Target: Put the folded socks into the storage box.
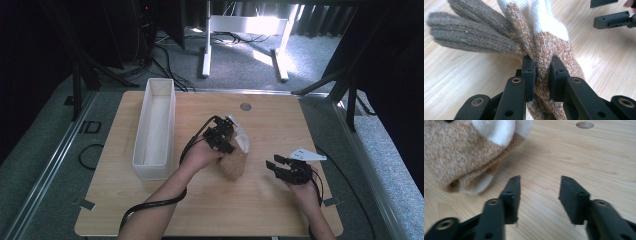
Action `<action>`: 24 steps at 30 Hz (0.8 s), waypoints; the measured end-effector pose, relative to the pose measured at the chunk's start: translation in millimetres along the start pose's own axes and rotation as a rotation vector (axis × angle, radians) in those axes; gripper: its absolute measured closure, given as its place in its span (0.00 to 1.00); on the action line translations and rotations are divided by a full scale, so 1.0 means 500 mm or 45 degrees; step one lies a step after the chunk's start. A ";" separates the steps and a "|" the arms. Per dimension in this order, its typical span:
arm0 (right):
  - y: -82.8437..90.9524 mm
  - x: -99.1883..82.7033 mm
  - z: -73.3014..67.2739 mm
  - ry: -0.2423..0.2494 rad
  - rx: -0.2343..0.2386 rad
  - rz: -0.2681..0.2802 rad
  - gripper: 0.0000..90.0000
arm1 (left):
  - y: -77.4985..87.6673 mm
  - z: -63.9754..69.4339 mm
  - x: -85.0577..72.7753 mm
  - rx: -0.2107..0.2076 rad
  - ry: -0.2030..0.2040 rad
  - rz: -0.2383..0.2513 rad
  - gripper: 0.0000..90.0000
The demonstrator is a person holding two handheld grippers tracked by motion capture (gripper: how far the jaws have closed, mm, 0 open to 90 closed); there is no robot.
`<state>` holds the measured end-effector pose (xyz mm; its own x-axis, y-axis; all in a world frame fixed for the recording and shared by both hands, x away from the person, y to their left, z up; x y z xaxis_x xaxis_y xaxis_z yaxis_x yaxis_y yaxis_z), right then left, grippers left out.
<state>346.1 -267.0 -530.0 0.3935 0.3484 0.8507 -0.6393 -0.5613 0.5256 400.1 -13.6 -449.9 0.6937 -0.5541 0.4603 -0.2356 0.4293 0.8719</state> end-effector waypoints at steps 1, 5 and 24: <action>0.000 0.000 0.001 -0.014 0.001 0.001 0.45 | 0.004 -0.003 0.000 0.007 0.005 0.003 0.87; -0.001 -0.002 0.000 -0.042 -0.005 0.029 0.29 | 0.018 -0.013 0.000 0.013 0.011 -0.015 0.87; -0.009 -0.040 -0.002 0.059 -0.052 0.063 0.13 | 0.161 -0.088 -0.014 0.086 0.086 -0.025 0.87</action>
<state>340.3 -270.6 -549.2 0.3301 0.3559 0.8743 -0.6843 -0.5478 0.4814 406.1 56.5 -390.3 0.7424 -0.5114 0.4327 -0.2655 0.3683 0.8910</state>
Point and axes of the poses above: each handheld gripper's, and its own axes: y roughly backward along the jaws, x roughly out of its top, z roughly to its right, the point moved 3 cm from there along -y, roughly forward along the jaws, and after that the axes turned 7 degrees about y, right-handed, at the moved point
